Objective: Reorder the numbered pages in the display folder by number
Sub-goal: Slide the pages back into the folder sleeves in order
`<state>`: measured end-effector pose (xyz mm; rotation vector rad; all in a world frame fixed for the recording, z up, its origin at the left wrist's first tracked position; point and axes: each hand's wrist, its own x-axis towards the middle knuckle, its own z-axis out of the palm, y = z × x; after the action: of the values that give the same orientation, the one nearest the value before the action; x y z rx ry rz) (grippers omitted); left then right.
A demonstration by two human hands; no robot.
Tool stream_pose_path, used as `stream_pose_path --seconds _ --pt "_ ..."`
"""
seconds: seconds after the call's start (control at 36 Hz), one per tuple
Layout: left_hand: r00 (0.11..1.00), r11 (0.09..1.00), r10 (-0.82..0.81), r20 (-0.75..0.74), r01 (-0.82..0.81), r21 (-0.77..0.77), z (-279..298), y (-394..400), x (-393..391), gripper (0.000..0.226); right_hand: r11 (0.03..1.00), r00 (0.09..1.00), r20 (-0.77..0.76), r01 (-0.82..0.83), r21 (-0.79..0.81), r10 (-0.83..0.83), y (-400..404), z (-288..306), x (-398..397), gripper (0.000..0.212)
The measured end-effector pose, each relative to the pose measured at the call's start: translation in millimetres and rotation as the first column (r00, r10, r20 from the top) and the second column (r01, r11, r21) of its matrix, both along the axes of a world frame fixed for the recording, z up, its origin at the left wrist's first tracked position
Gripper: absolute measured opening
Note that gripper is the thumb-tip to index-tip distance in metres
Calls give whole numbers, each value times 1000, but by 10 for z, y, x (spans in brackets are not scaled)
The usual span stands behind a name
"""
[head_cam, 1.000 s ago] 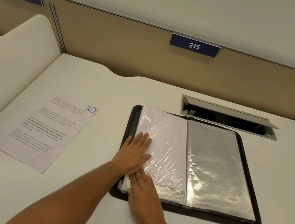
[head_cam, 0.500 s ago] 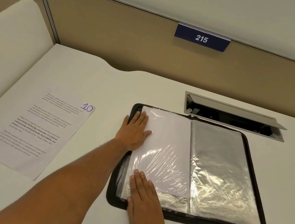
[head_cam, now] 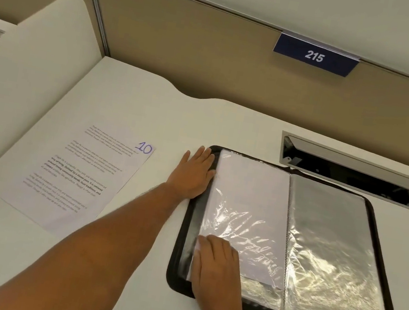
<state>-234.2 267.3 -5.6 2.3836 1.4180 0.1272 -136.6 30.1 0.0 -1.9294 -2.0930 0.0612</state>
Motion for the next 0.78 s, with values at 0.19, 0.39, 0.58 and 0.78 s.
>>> stream_pose_path --seconds 0.19,0.39,0.58,0.78 --pt "987 987 155 53 -156 25 19 180 -733 54 1000 999 -30 17 -25 -18 722 80 -307 27" --pt "926 925 374 60 -377 53 117 462 -1579 56 984 999 -2 -50 -172 51 1494 206 -680 35" --pt "829 832 554 70 -555 -4 172 680 -2256 70 921 975 -218 -55 -385 -33 2166 344 -1041 54" --pt "830 829 558 2 -557 -55 86 807 -2557 63 910 981 -184 -17 -413 -65 2566 294 -1288 53"
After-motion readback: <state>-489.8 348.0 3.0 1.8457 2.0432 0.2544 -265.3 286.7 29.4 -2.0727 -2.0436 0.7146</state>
